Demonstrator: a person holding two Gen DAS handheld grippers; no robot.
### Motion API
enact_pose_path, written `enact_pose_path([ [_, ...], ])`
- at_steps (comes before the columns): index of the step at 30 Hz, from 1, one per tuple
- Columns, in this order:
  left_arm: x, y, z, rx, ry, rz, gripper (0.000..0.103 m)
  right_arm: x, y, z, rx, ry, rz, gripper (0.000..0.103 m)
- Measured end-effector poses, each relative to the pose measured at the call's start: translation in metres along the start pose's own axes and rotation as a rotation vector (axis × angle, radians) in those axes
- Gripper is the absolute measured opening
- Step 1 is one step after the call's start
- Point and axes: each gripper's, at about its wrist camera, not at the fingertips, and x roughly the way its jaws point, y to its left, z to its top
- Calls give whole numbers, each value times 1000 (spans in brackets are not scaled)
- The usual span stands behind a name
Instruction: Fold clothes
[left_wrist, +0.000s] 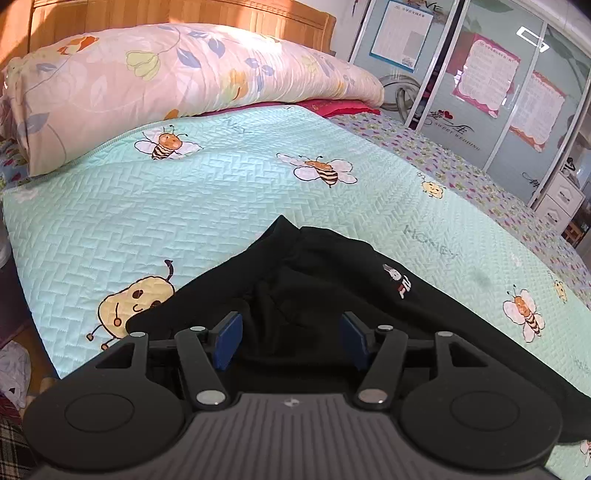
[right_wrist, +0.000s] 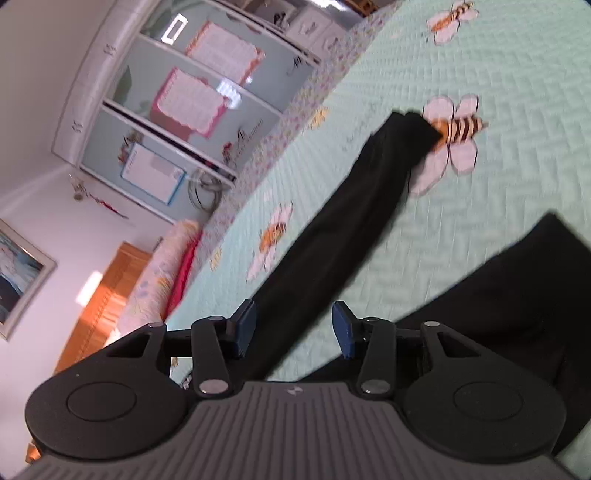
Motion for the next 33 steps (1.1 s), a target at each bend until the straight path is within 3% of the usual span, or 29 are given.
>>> enact_pose_path([
  [9,29,32,26,-19,17,55,64,-17,-1,-14,8,22,-34,47],
  [14,67,49,58,-85,73,-6,64,-17,-1,-17,1,32,-68,47],
  [22,167,22,92,-36,206,-85,64,5,17,-22,-54,67,-129,47],
  [24,189,22,95,-62,236,-87,64,10,21,-23,-65,75,-150,47],
  [31,219,37,100,-246,288,-306,61,30,33,-29,-104,119,-215,47],
  [33,224,41,101,-276,287,-338,55,36,37,-32,-119,136,-217,47],
])
